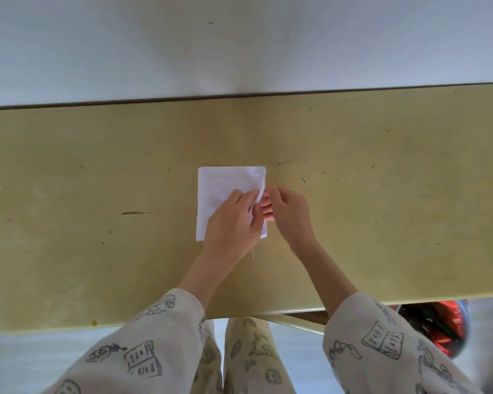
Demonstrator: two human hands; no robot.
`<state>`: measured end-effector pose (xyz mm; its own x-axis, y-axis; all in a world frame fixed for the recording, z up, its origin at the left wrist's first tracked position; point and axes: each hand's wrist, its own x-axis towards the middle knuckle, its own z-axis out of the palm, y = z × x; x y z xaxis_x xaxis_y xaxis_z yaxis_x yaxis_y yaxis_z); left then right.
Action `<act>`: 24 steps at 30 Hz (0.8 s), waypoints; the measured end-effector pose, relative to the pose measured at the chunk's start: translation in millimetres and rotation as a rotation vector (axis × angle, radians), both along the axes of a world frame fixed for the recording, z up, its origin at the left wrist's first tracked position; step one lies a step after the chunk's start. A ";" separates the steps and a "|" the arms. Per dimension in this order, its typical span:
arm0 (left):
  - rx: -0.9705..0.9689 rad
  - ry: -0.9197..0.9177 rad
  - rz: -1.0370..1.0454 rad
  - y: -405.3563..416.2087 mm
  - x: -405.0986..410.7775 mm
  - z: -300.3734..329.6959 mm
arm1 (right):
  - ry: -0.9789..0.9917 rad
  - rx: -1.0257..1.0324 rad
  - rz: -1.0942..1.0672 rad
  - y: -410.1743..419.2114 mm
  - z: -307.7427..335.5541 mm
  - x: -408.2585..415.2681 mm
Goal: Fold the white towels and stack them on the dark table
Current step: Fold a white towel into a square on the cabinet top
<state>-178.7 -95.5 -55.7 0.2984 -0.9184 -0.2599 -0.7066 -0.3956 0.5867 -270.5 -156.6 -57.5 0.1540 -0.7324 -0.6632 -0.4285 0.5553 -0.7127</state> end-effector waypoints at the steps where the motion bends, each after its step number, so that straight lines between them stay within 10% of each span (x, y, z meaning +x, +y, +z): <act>1: 0.010 0.015 -0.011 1.9 -0.2 0.5 | 0.007 0.008 0.003 -0.1 -0.7 1.0; 6: -0.068 0.126 0.018 16.2 6.0 1.0 | 0.079 -0.025 0.089 -1.2 -1.9 4.2; 17: -0.040 -0.290 -0.213 47.0 28.8 -36.1 | 0.152 -0.127 0.137 -3.8 -5.5 4.7; 24: -0.210 -0.296 -0.165 35.2 36.0 -27.6 | 0.512 -1.012 0.553 26.0 -16.0 9.9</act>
<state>-142.7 -60.3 -83.4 0.1763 -0.9842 0.0133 -0.9011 -0.1559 0.4045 -260.5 -130.7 -73.5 0.4931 -0.8662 0.0815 -0.7811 -0.4820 -0.3969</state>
